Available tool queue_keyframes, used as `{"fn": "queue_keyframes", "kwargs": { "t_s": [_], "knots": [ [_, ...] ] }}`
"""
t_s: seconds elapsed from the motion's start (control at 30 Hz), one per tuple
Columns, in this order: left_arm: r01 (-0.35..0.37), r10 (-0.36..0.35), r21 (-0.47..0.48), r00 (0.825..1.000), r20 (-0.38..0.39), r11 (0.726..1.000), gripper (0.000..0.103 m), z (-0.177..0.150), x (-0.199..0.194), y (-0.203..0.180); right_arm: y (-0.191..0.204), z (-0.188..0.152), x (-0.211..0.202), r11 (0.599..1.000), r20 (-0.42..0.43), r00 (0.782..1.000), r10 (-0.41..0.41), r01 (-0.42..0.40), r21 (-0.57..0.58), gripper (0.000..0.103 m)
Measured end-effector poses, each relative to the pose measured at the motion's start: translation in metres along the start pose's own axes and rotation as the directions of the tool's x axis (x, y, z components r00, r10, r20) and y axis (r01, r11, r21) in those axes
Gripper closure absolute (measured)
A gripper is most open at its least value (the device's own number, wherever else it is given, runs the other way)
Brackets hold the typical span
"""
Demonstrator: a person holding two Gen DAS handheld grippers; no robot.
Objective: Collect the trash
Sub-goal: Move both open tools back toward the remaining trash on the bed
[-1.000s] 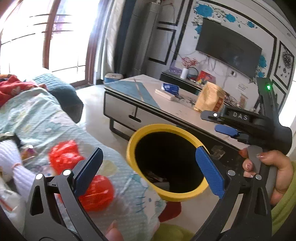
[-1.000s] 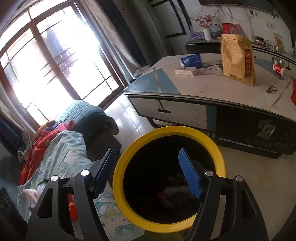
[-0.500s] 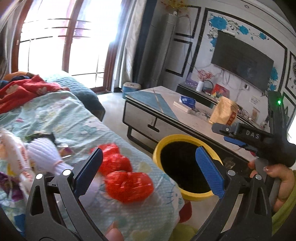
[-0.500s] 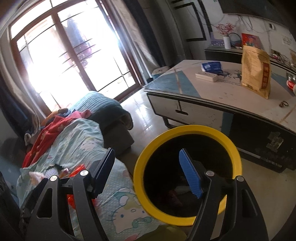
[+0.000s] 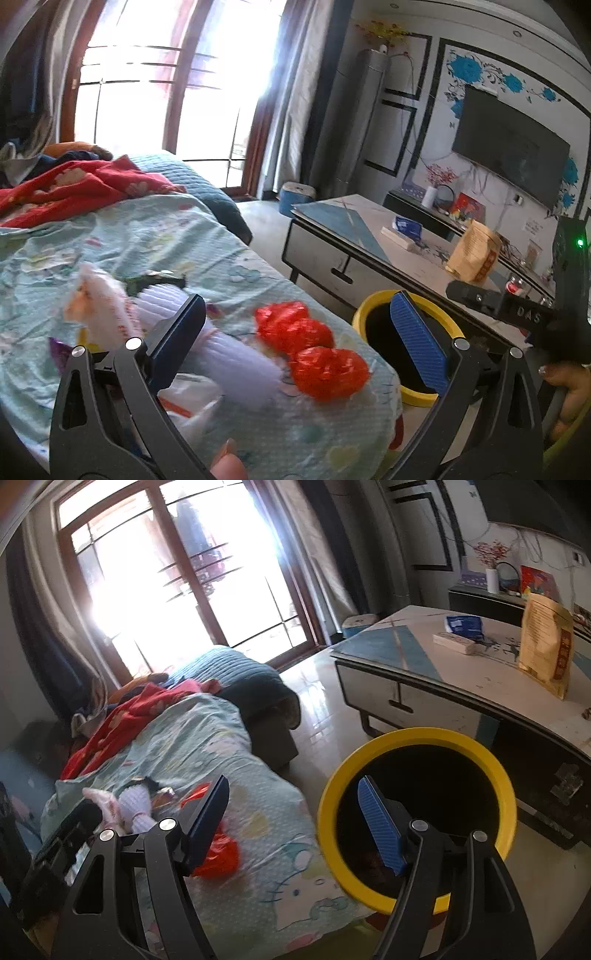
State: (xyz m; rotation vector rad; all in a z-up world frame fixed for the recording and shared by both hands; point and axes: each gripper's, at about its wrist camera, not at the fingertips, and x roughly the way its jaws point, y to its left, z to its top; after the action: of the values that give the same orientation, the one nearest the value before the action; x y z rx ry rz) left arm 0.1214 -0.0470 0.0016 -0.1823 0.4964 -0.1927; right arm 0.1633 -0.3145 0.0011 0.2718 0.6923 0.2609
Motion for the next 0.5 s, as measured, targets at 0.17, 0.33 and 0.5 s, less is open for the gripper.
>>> {"fn": "queue_keyframes", "kwargs": {
  "t_s": [0.17,0.33,0.5],
  "knots": [
    [-0.035,0.036,-0.019,0.999,0.016,0.999,0.011,0.002,-0.012,0.018,0.019,-0.005,-0.003,0.999,-0.001,0.999,0.037,-0.037,-0.038,0.033],
    [-0.057,0.058,-0.038,0.998,0.031,0.998,0.011,0.003,-0.021,0.034,0.039,-0.012,-0.005,0.994,-0.008,0.997,0.075,-0.075,-0.081,0.033],
    [-0.090,0.093,-0.060,0.995,0.044,0.994,0.011,0.004,-0.033,0.052,0.059,-0.021,-0.004,0.987,-0.024,0.994,0.105,-0.108,-0.121,0.033]
  ]
}}
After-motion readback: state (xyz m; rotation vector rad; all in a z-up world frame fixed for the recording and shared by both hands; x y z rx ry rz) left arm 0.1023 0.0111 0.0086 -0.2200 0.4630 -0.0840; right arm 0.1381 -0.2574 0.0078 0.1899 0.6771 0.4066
